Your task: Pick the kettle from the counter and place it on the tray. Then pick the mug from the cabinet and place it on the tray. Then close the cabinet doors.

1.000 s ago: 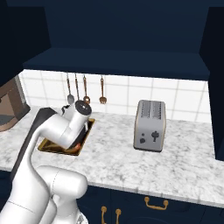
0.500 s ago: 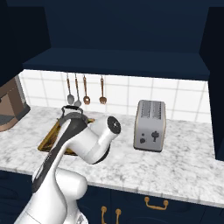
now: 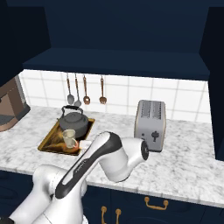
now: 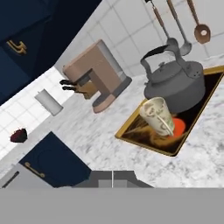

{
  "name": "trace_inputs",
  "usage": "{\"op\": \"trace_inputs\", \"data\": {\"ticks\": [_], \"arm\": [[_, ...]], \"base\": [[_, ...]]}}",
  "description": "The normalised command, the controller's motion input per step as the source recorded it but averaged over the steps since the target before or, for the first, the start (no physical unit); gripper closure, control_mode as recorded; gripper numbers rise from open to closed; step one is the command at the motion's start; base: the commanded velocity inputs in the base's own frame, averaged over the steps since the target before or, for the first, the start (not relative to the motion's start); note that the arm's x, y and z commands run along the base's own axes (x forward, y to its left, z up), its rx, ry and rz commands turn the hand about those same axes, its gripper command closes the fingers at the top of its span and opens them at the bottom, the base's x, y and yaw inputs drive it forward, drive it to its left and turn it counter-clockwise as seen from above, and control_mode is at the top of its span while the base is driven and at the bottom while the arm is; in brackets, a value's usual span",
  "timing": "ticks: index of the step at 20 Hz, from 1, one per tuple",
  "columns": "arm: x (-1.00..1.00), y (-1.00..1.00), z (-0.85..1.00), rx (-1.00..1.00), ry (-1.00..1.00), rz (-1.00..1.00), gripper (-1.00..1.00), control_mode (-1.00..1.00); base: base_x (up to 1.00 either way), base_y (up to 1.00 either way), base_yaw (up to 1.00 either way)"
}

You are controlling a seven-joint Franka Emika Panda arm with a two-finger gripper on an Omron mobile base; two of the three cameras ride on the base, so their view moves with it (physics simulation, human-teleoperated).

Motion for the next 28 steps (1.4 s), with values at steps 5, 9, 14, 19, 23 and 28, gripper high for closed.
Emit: {"op": "trace_inputs", "data": {"ticks": [5,9,14,19,23,28], "arm": [[-0.01,-0.51,0.0,0.19,-0.07,0.0,1.0,-1.0],[-0.14,-0.52,0.0,0.1,0.0,0.0,1.0,-1.0],[-0.41,-0.7,0.04,0.16,-0.02,0.0,1.0,-1.0],[-0.38,-0.49,0.12,0.11,-0.13,0.0,1.0,-1.0],[-0.05,-0.44,0.24,0.21,-0.04,0.0,1.0,-1.0],[0.05,-0.56,0.13,0.28,0.0,-0.01,1.0,-1.0]], "base": [[0.0,0.0,0.0],[0.0,0.0,0.0],[0.0,0.0,0.0],[0.0,0.0,0.0],[0.0,0.0,0.0],[0.0,0.0,0.0]]}}
